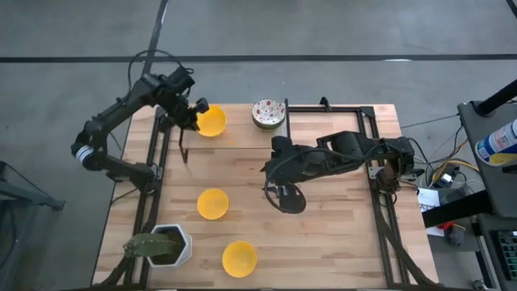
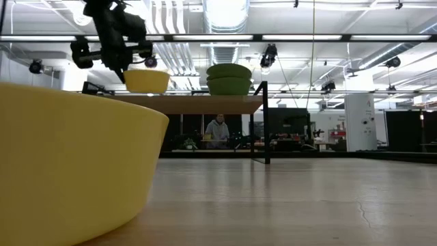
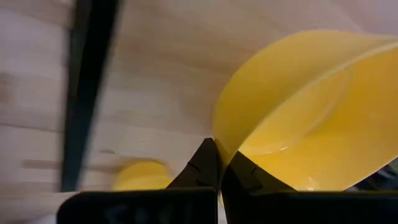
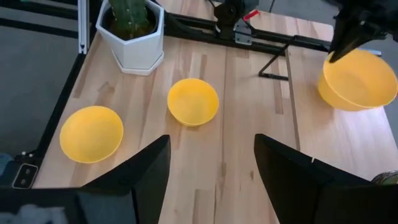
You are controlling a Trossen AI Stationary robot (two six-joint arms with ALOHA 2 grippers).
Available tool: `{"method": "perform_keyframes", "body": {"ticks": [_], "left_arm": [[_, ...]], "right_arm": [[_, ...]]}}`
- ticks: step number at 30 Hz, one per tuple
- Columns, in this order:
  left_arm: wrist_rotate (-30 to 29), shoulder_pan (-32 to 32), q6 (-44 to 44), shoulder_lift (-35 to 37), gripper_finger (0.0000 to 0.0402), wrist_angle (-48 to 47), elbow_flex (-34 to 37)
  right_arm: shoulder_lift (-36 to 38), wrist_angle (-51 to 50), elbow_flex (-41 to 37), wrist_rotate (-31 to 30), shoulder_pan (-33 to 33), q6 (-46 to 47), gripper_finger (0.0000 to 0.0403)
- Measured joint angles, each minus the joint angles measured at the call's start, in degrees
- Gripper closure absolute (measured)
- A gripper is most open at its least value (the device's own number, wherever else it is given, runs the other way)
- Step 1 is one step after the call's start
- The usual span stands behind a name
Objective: Pick & Place Mini bowls
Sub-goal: Put the top yellow bowl on the shelf
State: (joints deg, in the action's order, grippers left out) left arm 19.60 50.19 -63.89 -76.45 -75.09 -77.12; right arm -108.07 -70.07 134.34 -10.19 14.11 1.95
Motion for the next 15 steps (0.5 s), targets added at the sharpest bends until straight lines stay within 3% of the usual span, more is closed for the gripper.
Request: {"method": "perform_keyframes", "body": {"ticks": [8, 15], "left_arm": [[-1.5, -0.3, 5.2, -8.2, 0.04, -1.9, -10.9], [-1.1, -0.9, 6.2, -10.9, 0.0398, -2.4, -10.5]], "right_arm": [[0.0, 0.0, 0.0, 0.1, 0.0, 0.6, 0.0177], [0.0, -0.1, 0.0, 0.1, 0.0, 0.4, 0.0177]]}}
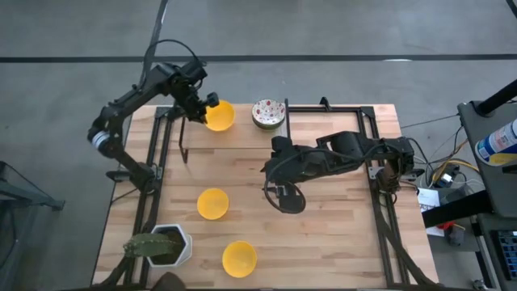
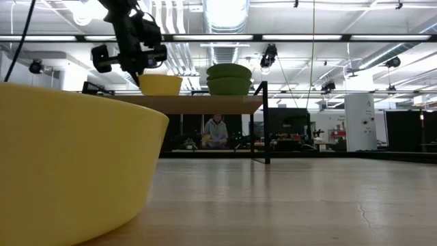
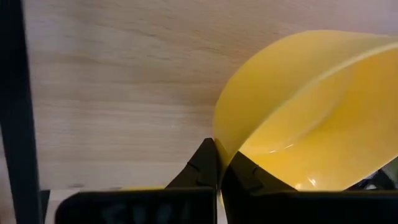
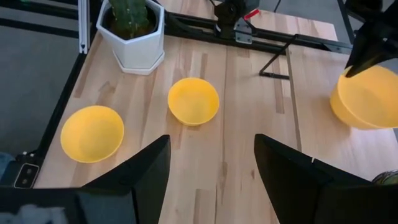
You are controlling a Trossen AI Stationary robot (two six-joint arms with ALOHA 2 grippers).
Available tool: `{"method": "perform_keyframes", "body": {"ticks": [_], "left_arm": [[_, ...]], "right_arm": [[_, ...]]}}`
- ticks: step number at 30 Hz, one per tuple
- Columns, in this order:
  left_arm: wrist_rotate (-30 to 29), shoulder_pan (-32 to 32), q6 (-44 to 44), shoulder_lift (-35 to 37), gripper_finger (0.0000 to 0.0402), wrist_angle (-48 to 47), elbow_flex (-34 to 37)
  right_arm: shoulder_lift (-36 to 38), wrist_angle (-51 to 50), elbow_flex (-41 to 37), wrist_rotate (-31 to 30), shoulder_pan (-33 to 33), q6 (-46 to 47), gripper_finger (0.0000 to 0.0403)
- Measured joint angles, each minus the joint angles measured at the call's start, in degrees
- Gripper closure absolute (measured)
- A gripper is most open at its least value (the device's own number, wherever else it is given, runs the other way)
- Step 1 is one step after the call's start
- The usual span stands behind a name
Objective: Pick & Place Mini bowls
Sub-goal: Put the top yellow bowl on the shelf, then stack the top yellow bowl on top of the yellow bowl on the shelf
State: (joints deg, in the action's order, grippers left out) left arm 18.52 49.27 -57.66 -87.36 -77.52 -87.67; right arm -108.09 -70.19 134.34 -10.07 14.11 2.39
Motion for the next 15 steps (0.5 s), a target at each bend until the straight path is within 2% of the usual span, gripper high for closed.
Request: {"method": "perform_keyframes", "body": {"ticks": [3, 11, 15], "left_arm": [[0.3, -0.7, 0.7, -0.4, 0.0385, 0.4, 0.3], [1.0, -1.5, 0.6, -0.4, 0.03, 0.3, 0.7], [1.3, -1.5, 1.6, 0.9, 0.0276, 0.3, 0.7]], "right_arm": [[0.0, 0.0, 0.0, 0.0, 0.0, 0.0, 0.0177], [0.0, -0.1, 0.0, 0.0, 0.0, -1.1, 0.0177], [0.0, -0.9, 0.0, 0.0, 0.0, -1.0, 0.0177]]}}
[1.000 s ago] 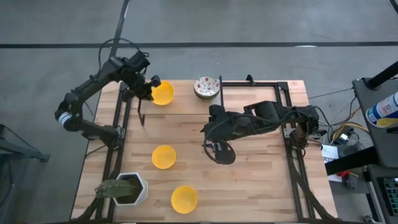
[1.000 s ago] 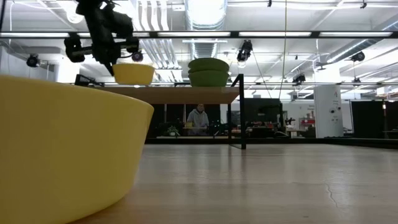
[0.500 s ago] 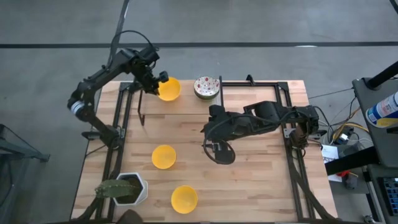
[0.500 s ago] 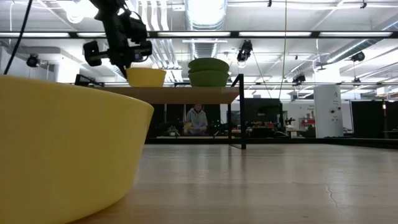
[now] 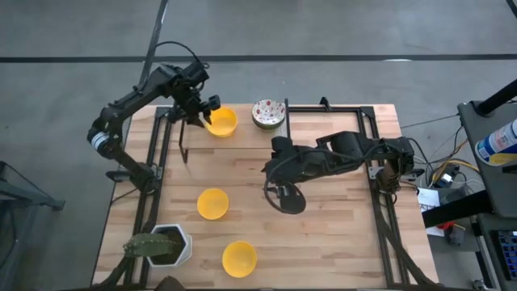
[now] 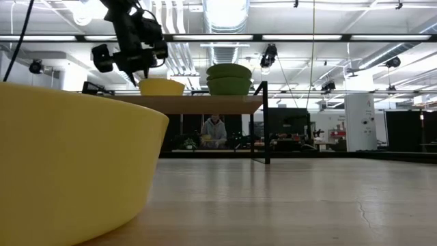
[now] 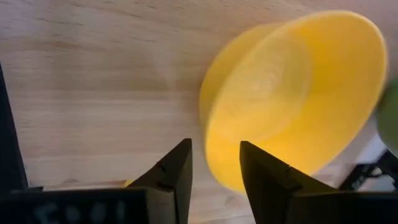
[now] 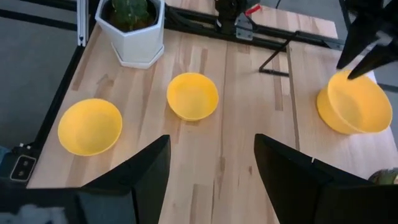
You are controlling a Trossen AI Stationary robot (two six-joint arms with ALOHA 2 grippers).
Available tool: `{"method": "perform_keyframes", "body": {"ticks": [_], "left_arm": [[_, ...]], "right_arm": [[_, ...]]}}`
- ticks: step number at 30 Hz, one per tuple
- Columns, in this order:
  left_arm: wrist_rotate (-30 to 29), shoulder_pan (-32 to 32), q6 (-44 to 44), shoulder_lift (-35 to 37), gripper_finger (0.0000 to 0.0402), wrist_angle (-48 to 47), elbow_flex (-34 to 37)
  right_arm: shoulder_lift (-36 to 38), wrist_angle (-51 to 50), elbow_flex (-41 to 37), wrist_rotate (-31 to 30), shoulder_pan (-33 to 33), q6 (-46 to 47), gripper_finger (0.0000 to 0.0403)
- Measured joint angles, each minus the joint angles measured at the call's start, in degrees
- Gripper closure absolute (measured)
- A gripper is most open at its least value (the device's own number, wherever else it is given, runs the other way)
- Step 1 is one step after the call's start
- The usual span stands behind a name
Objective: Pick & Place Mini bowls
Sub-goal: Stack the top yellow bowl on top of the yellow bowl on the shelf
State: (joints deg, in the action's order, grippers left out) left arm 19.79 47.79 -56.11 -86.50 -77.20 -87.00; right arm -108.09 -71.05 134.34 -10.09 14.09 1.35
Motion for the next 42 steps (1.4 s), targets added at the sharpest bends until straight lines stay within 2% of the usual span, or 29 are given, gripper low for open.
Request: {"method": "perform_keyframes", "body": {"ticks": [5, 8, 10, 13, 17, 23, 26, 32, 39, 42], "left_arm": [[2.0, 0.0, 2.7, 3.5, 0.0273, 0.0, 0.0], [0.3, -1.0, 4.0, 7.4, 0.0273, 0.1, 0.0], [-3.2, -2.4, 4.3, 10.2, 0.0273, 0.1, 0.0], [-12.5, -6.9, 2.1, 15.0, 0.0273, 0.2, 0.0], [-22.9, -14.5, -0.5, 20.2, 0.0273, 1.7, 0.1], [-29.3, -26.2, -0.1, 25.7, 0.0273, 4.5, 0.1], [-29.4, -30.0, 1.2, 26.8, 0.0273, 4.2, 0.3], [-21.9, -34.5, 8.5, 28.6, 0.0273, 4.2, 1.9], [-21.6, -37.5, 13.3, 29.8, 0.0273, 4.1, 6.5], [-21.6, -37.8, 14.4, 30.1, 0.0273, 4.2, 8.2]], "right_arm": [[0.0, -2.3, -0.8, 0.0, 0.0, 3.6, 0.0177], [0.0, -2.6, -2.6, 0.0, 0.0, 6.3, 0.0177], [0.0, -2.5, -4.3, 0.0, 0.0, 8.2, 0.0177], [0.0, -0.3, -7.9, 0.8, 0.0, 10.8, 0.0177], [-0.1, 5.1, -13.5, 6.5, 0.0, 14.3, 0.0177], [-0.1, 15.6, -23.1, 8.5, 0.3, 19.4, 0.0177], [-0.1, 20.0, -28.1, 9.0, 0.5, 25.6, 0.0177], [-0.1, 31.2, -37.7, 12.6, 2.6, 39.2, 0.0177], [-0.1, 46.4, -47.4, 11.2, 7.6, 46.8, 0.0177], [0.0, 49.0, -50.5, 9.8, 8.7, 52.7, 0.0177]]}}
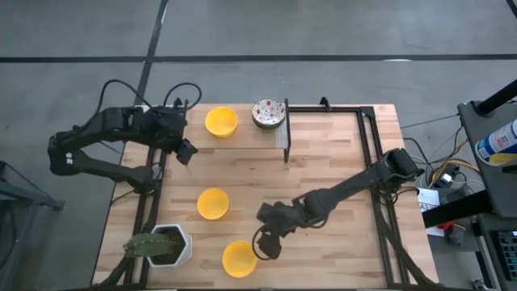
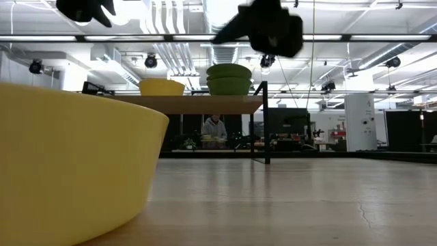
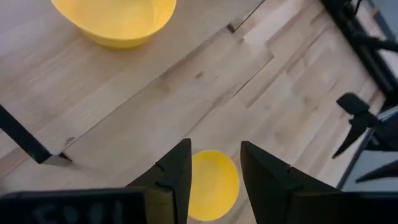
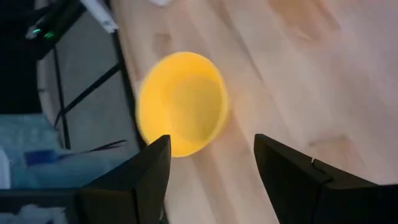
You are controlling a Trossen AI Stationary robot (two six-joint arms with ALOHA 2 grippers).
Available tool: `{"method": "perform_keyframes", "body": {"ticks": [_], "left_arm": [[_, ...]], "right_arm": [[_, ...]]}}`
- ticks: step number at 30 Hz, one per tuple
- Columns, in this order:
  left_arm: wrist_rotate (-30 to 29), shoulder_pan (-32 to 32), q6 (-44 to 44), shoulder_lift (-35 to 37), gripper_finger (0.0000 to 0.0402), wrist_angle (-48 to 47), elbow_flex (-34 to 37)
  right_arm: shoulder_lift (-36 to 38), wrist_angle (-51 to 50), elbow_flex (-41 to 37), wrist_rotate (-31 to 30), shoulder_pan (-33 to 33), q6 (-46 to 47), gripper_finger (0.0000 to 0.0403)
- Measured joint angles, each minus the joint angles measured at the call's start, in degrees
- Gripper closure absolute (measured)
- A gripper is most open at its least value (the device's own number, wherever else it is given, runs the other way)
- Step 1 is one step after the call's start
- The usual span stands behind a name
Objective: Pick & Place Mini bowls
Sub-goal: Stack the top yellow bowl on top of the yellow bowl on the shelf
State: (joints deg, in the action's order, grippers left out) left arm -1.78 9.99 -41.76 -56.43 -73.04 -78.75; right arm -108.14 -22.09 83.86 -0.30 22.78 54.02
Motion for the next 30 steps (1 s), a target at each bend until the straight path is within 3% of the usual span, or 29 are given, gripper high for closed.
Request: {"method": "perform_keyframes", "body": {"ticks": [6, 12, 20, 27, 30], "left_arm": [[1.5, -0.7, 2.3, 0.6, 0.0273, 4.2, 3.6], [8.6, -5.3, 4.7, 0.6, 0.0273, 10.4, 8.4], [8.7, -12.8, 10.9, -1.5, 0.0273, 15.9, 17.4], [8.5, -14.3, 12.6, -4.4, 0.0273, 19.1, 25.9], [5.8, -14.3, 12.8, -5.8, 0.0273, 20.3, 28.4]], "right_arm": [[0.0, 0.7, -2.8, -1.4, 1.0, 7.2, 0.0177], [0.0, 0.4, -4.8, -1.4, 1.8, 10.0, 0.0177], [0.0, 0.0, -5.6, -1.8, 2.0, 10.3, 0.0177], [0.0, -0.1, -5.6, -1.8, 2.1, 10.0, 0.0177], [0.0, -0.1, -5.6, -1.5, 2.2, 9.0, 0.0177]]}}
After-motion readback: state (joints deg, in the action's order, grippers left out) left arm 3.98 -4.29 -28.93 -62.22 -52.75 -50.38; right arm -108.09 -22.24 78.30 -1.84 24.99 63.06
